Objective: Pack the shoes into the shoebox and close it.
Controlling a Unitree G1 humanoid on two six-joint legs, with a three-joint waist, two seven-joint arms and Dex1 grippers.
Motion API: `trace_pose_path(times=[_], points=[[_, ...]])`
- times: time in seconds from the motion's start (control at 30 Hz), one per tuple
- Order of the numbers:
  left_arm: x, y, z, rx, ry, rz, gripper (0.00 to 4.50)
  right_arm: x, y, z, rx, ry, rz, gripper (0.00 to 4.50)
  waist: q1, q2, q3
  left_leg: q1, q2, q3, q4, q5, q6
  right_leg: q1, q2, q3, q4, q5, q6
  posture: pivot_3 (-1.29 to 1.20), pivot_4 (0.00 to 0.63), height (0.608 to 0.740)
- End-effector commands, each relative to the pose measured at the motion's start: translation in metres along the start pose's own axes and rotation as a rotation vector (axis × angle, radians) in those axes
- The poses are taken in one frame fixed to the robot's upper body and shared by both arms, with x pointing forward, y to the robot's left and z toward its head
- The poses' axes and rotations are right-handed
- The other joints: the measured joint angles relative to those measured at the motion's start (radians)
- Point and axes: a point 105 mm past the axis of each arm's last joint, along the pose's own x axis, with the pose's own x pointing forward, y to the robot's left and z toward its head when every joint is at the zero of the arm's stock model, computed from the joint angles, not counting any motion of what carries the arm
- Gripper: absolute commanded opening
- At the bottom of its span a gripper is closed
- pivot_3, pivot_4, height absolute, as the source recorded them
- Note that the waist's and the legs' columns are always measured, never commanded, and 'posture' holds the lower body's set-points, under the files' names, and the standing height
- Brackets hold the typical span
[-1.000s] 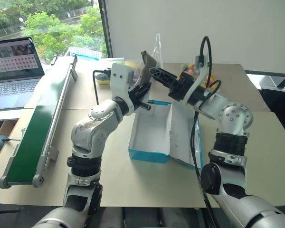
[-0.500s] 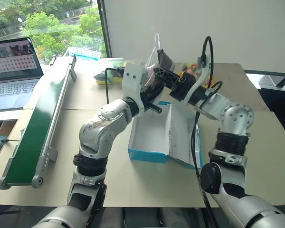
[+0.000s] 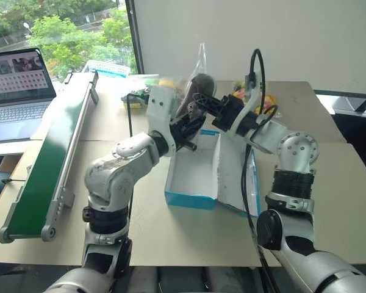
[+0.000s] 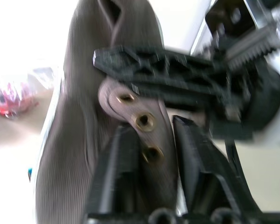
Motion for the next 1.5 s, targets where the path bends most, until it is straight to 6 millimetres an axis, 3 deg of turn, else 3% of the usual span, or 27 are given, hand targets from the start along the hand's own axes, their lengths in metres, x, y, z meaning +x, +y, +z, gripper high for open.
trace_pose_path(times=[0.03,0.17,0.33,0.57,0.83,1.0,1.17,1.23,1.37,1.5], points=[[-0.031,0.014,0.018,0.055,0.012,-0.03,2.55,-0.003,0.011,0.038,-0.055,-0.118,-0.011,0.51,-0.004,0.001,0.001,0.0,0.0,0.0,0.0,0.0,0.0,0.0,0.0,0.0,0.0,0.0,0.0,0.0,0.15,0.74],[-0.05,0.038,0.018,0.183,0.098,0.016,2.55,0.0,0.011,0.044,-0.1,-0.079,-0.108,0.51,-0.012,0.005,0.003,0.0,0.001,0.0,-0.001,0.0,0.0,-0.002,0.001,0.001,0.001,0.0,0.0,0.0,0.15,0.74],[-0.054,0.056,0.021,0.267,0.125,0.064,2.55,0.006,0.006,0.009,-0.164,0.136,-0.246,0.51,-0.008,0.005,0.003,0.0,0.001,0.0,-0.002,0.0,0.0,0.0,0.001,0.001,-0.003,0.0,0.0,0.0,0.15,0.74],[-0.044,0.055,0.013,0.289,0.115,0.051,2.55,-0.005,-0.017,-0.052,-0.267,0.413,-0.443,0.51,0.001,0.005,0.003,-0.002,0.001,0.0,-0.004,0.0,0.0,-0.001,0.0,0.0,-0.005,0.0,0.0,0.0,0.15,0.74],[-0.038,0.054,0.008,0.272,0.08,0.071,2.55,-0.038,-0.054,-0.079,-0.42,0.619,-0.642,0.51,0.001,0.005,0.003,-0.002,0.0,0.0,-0.004,0.0,0.0,-0.002,0.0,0.0,-0.005,0.0,0.0,0.0,0.15,0.74],[-0.037,0.053,0.004,0.251,0.066,0.089,2.55,-0.057,-0.077,-0.085,-0.492,0.679,-0.737,0.51,0.0,0.005,0.003,-0.002,0.0,0.0,-0.004,0.0,0.0,-0.001,0.0,0.0,-0.005,0.0,0.0,0.0,0.15,0.74],[-0.037,0.049,0.001,0.241,0.064,0.093,2.55,-0.059,-0.086,-0.095,-0.453,0.692,-0.725,0.51,-0.001,0.004,0.003,0.0,0.001,0.0,-0.004,0.0,0.0,0.0,0.0,0.0,-0.005,0.0,0.0,0.0,0.15,0.74],[-0.036,0.048,0.001,0.24,0.061,0.094,2.55,-0.06,-0.088,-0.097,-0.43,0.684,-0.721,1.49,0.0,0.004,0.002,0.0,0.001,0.0,-0.004,0.0,0.0,0.001,0.0,0.0,-0.005,0.0,0.0,0.0,0.15,0.74],[-0.037,0.048,0.003,0.239,0.056,0.103,2.55,-0.058,-0.086,-0.096,-0.413,0.67,-0.707,2.8,0.001,0.004,0.002,0.0,0.001,0.0,-0.004,0.0,0.0,0.001,0.0,0.0,-0.005,0.0,0.0,0.0,0.15,0.74],[-0.038,0.048,0.003,0.235,0.057,0.104,2.55,-0.053,-0.086,-0.077,-0.576,0.614,-0.748,4.08,0.0,0.004,0.002,0.0,0.0,0.0,-0.004,0.0,0.0,0.0,0.0,0.0,-0.005,0.0,0.0,0.0,0.15,0.74]])
